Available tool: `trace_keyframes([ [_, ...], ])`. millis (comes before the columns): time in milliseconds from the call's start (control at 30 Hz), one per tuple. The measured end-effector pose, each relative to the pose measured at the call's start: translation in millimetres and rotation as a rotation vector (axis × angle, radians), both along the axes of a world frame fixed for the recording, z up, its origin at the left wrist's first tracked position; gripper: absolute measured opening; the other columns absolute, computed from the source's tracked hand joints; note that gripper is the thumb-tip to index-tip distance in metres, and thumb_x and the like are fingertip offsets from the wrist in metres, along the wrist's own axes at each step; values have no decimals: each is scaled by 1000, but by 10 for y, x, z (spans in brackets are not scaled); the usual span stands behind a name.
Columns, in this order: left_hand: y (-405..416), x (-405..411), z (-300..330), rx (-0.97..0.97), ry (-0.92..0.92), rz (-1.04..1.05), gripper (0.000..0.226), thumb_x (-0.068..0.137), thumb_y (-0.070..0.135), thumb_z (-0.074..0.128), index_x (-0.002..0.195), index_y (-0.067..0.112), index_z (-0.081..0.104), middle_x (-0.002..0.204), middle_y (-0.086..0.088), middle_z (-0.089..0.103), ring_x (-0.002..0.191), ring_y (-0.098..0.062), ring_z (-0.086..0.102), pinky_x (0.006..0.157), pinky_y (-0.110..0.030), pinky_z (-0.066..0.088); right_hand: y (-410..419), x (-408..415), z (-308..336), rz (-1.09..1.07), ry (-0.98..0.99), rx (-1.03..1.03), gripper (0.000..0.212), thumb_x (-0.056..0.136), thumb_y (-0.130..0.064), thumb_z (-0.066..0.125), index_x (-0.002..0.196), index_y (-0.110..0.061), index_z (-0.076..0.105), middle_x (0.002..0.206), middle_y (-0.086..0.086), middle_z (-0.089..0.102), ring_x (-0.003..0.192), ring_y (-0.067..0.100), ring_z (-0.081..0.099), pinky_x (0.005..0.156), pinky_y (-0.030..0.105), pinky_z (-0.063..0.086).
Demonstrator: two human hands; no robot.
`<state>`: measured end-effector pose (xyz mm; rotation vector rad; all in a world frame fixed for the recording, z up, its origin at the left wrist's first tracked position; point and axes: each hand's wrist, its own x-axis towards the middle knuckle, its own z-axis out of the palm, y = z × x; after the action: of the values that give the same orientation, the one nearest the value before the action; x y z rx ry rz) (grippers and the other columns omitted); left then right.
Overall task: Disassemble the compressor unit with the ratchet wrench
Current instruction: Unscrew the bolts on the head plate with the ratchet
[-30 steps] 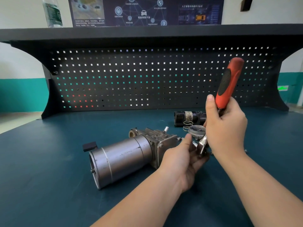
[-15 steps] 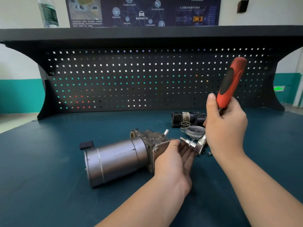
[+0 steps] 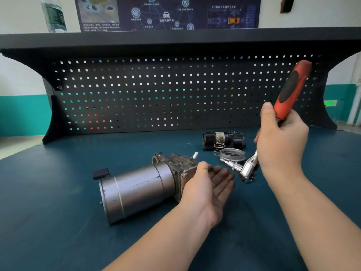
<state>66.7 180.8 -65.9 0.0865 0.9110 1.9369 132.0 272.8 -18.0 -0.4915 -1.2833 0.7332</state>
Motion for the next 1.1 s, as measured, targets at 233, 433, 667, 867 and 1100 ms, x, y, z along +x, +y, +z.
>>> trace_keyframes([
  [233, -23, 2, 23, 1, 4, -40, 25, 92, 16, 45, 87, -2, 61, 72, -15, 71, 63, -24, 69, 54, -31, 57, 44, -1, -7, 77, -3, -83, 35, 91, -36, 55, 65, -17, 41, 63, 20, 47, 47, 15, 42, 43, 21, 36],
  [433, -29, 100, 19, 13, -32, 4, 26, 93, 21, 46, 84, 2, 61, 73, -12, 66, 72, -23, 62, 58, -30, 50, -7, -127, -118, 87, -81, -54, 41, 91, -36, 57, 58, -24, 37, 47, -7, 41, 48, 20, 45, 46, 27, 37],
  [667, -71, 215, 32, 25, -82, 8, 18, 91, 7, 42, 85, -2, 57, 86, -20, 63, 80, -31, 57, 78, -40, 51, -30, -174, -183, 42, -110, -19, 42, 92, -35, 56, 57, -25, 36, 42, -15, 39, 43, 7, 35, 43, 17, 29],
  [867, -27, 271, -25, -10, -20, 3, 9, 89, 3, 52, 85, -3, 58, 81, -19, 63, 75, -29, 61, 73, -39, 57, -88, -146, -148, 47, -114, 16, 42, 92, -37, 56, 57, -26, 36, 44, -10, 38, 47, 13, 37, 49, 29, 34],
  [1100, -14, 294, -26, -26, -2, 36, 8, 86, 1, 55, 82, -2, 60, 78, -18, 67, 73, -26, 63, 71, -33, 58, -85, -152, -136, 65, -57, -9, 42, 92, -37, 56, 59, -22, 35, 54, 3, 39, 52, 26, 41, 53, 37, 38],
])
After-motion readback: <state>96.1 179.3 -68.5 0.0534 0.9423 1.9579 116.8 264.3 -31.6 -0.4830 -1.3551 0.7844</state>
